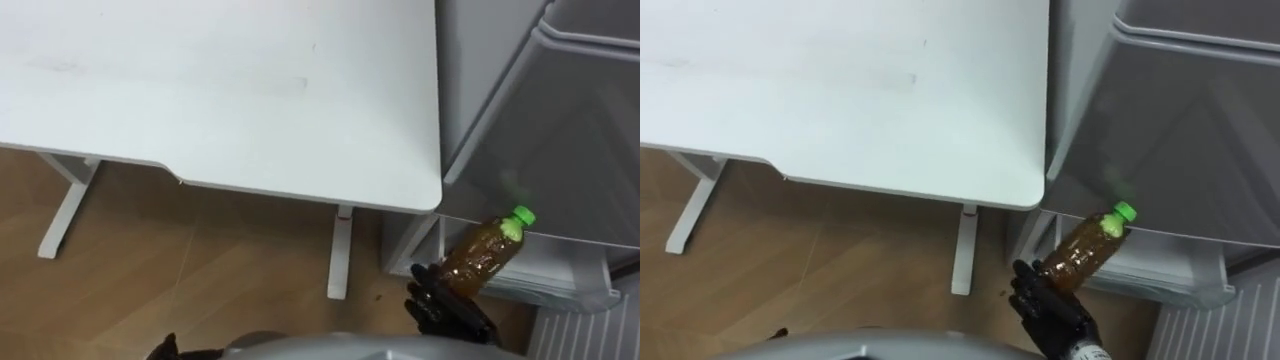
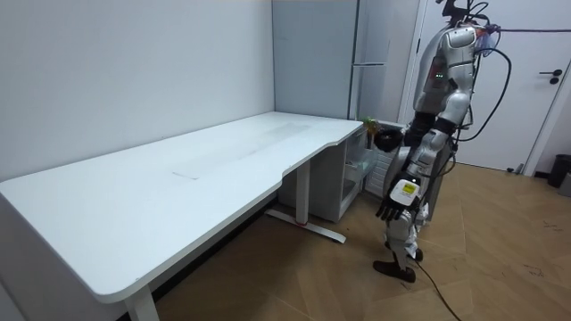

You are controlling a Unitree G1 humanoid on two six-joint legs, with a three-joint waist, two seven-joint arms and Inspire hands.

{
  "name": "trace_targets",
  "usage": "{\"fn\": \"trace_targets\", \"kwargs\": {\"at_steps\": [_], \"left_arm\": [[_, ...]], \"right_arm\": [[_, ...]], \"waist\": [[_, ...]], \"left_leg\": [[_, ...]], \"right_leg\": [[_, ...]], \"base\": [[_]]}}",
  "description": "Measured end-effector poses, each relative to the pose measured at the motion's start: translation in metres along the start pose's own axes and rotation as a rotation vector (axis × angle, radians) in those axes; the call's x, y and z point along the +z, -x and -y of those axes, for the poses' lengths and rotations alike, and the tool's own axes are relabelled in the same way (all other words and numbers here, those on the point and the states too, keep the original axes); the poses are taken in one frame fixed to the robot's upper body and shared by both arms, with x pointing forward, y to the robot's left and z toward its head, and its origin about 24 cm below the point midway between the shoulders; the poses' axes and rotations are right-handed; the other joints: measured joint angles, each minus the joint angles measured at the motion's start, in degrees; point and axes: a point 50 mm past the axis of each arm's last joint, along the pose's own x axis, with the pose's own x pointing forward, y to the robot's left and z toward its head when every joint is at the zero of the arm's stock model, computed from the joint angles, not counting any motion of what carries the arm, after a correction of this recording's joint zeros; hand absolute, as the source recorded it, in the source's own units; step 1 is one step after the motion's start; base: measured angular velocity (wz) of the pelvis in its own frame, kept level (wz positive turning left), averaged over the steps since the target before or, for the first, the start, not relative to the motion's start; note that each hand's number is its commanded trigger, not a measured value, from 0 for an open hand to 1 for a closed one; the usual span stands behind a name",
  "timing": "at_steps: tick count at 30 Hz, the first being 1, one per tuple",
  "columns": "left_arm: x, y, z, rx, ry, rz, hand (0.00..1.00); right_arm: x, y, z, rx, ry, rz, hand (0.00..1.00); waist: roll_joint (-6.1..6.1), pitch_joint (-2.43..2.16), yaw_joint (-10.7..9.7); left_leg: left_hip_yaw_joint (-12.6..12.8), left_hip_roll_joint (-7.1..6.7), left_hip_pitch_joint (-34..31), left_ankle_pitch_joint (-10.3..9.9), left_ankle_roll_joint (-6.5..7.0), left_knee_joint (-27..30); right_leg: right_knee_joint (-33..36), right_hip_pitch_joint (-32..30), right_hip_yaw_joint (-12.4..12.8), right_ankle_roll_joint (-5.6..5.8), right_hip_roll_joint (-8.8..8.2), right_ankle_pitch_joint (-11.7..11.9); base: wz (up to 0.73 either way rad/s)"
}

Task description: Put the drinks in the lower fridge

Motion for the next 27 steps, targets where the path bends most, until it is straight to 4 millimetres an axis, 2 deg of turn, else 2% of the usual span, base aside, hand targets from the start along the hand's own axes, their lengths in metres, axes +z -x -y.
{"fn": "trace_targets", "kwargs": {"at_steps": [9, 15, 20, 24, 27], "left_arm": [[-0.003, -0.001, 0.002, 0.009, -0.044, -0.022, 0.0], [-0.006, -0.001, 0.003, 0.013, -0.05, -0.041, 0.0], [-0.006, -0.002, 0.005, 0.005, -0.066, -0.043, 0.0], [-0.009, -0.001, 0.005, 0.005, -0.104, -0.05, 0.0], [-0.012, 0.0, 0.004, -0.002, -0.144, -0.058, 0.0]], "right_arm": [[0.002, 0.0, 0.01, -0.135, -0.139, 0.055, 1.0], [0.003, -0.001, 0.012, -0.191, -0.201, 0.076, 1.0], [0.008, -0.006, 0.006, -0.195, -0.221, 0.101, 1.0], [0.017, -0.015, -0.001, -0.191, -0.284, 0.145, 1.0], [0.028, -0.019, -0.009, -0.169, -0.329, 0.201, 1.0]], "waist": [[0.68, 0.12, -1.7], [1.04, 0.22, -1.7], [1.41, 0.45, -1.8], [1.83, 0.97, -1.8], [2.13, 1.18, -1.8]], "left_leg": [[0.0, 0.1, 0.3, 0.0, -0.08, -1.1], [0.3, 0.12, 0.9, 0.0, -0.07, -1.8], [0.1, 0.03, 1.0, 0.0, -0.05, -1.8], [0.0, 0.02, 1.0, 0.0, -0.05, -1.7], [-0.1, -0.01, 0.9, 0.0, -0.05, -1.7]], "right_leg": [[0.1, 0.2, -0.2, -0.01, 0.09, 0.0], [0.1, 0.2, 0.0, -0.01, 0.06, 0.0], [0.1, 0.4, 0.0, -0.01, 0.03, 0.0], [0.1, 0.7, -0.2, 0.0, 0.04, 0.0], [0.1, 0.6, -0.3, 0.0, 0.03, 0.0]], "base": [[0.0], [-0.03], [0.0], [0.0], [0.01]]}}
